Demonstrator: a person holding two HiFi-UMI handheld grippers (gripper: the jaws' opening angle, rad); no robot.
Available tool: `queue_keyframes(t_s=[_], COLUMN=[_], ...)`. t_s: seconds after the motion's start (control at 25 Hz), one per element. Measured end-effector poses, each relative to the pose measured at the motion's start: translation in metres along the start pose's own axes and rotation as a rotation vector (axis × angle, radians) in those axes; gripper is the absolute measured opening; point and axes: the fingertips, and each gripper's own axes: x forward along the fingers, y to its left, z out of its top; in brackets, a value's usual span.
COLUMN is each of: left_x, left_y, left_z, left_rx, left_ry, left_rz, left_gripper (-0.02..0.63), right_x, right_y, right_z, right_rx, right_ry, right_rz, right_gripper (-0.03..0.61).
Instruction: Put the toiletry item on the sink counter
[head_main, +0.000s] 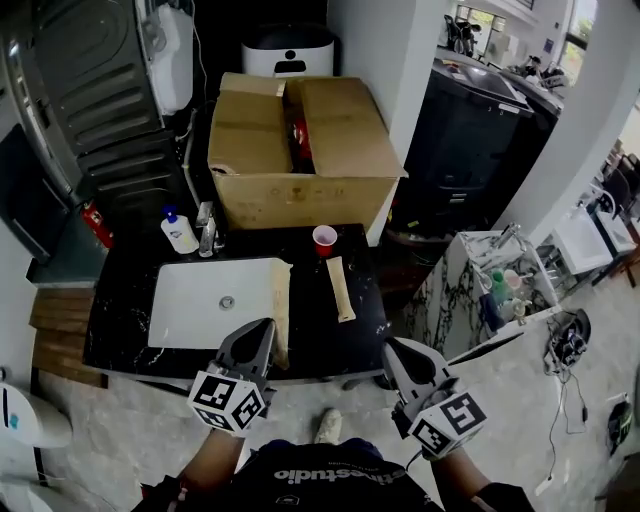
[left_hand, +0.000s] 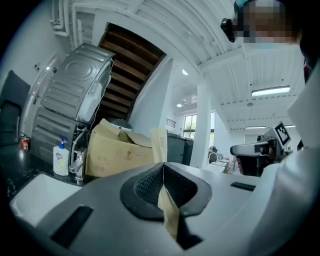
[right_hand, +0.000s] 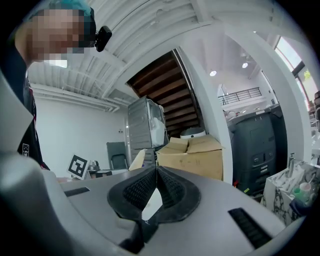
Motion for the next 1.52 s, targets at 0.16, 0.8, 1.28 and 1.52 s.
queue_keyframes(t_s=[0.16,0.8,1.28,1.52], left_x=[0.054,0.175,0.214,0.216], left_y=[-0.006,0.084,0.117,0.115], left_z=[-0.012,-0.147,-0.228,-0.236], left_rx=[-0.004,-0.06,-0.114,-0.165], left_ry=[0.034,0.433,0.667,0.678], left_rz=[0.001,0.171,0.221,0.216], left_gripper=[0.015,0.016,0.017,0.017], right_x=[0.02,0.095,0.11,0.111], right_y=[-0.044,-0.092,-0.103,-0.107], right_z=[0.001,-0.01,-0.039,-0.038], right_rx=[0.012,0.114,0.124,0.124], right_ry=[0.009,0.018,0.124,0.117], right_rz=[0.022,-0.025,-0.098,-0.113], right_gripper=[0.04,0.038,0.038,0.038])
